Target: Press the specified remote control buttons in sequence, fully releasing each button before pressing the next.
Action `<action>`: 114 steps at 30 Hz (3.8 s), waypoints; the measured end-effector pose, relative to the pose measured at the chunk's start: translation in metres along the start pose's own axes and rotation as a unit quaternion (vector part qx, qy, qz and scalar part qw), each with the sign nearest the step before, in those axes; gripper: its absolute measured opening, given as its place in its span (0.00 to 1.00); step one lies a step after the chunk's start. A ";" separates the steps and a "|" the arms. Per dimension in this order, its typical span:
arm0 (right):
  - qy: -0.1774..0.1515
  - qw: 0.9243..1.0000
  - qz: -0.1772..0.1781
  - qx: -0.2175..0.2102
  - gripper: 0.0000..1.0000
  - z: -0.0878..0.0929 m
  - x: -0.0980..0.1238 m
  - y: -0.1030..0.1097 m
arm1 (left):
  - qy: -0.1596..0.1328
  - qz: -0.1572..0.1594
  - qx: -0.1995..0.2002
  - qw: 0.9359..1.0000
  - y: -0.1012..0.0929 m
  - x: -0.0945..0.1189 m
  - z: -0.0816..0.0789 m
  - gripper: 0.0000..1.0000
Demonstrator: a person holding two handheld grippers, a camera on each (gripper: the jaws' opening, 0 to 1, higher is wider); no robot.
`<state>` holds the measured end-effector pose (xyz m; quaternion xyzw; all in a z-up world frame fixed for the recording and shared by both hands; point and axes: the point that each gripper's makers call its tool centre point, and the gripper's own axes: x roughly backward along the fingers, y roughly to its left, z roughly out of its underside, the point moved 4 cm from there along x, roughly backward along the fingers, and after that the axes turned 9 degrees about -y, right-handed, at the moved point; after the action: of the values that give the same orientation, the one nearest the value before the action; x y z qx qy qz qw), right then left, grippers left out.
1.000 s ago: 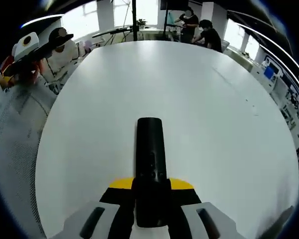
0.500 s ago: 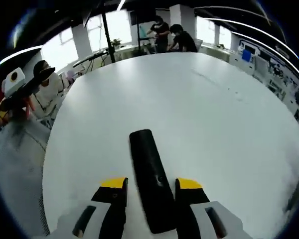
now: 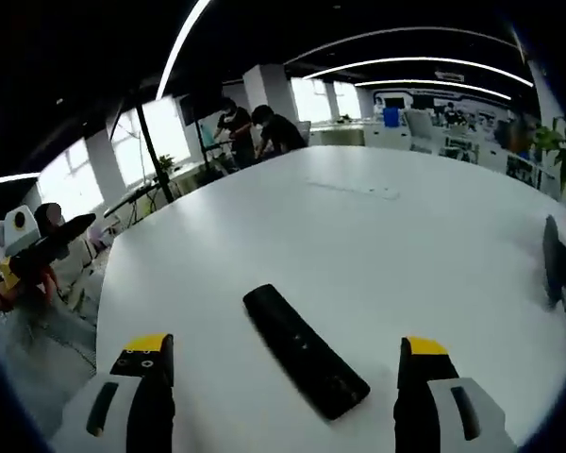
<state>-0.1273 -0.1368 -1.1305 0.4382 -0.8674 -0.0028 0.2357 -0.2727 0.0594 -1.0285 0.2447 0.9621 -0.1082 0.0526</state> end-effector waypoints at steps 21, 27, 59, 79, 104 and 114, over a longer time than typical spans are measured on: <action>-0.094 0.987 0.129 0.020 0.99 -0.009 0.106 0.050 | -0.003 0.003 -0.002 1.000 -0.001 0.001 -0.001 0.98; -0.097 0.981 0.163 0.031 0.99 -0.005 0.126 0.063 | -0.005 0.004 -0.003 1.000 -0.002 0.002 -0.001 0.98; -0.146 0.961 0.231 0.041 0.89 -0.004 0.172 0.065 | 0.004 -0.013 -0.014 1.000 0.003 0.003 -0.003 1.00; -0.136 0.961 0.232 0.064 0.81 -0.003 0.170 0.066 | 0.010 -0.016 -0.024 1.000 0.004 0.005 -0.003 1.00; -0.127 0.962 0.232 0.074 0.79 -0.003 0.170 0.067 | 0.004 -0.021 -0.024 0.999 0.005 0.004 -0.005 1.00; -0.122 0.962 0.229 0.078 0.79 -0.003 0.168 0.067 | 0.006 -0.021 -0.025 0.999 0.006 0.004 -0.005 1.00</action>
<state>-0.2622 -0.2226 -1.0455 0.2410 -0.9644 0.0656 0.0873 -0.2742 0.0673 -1.0254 0.2240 0.9696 -0.0843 0.0511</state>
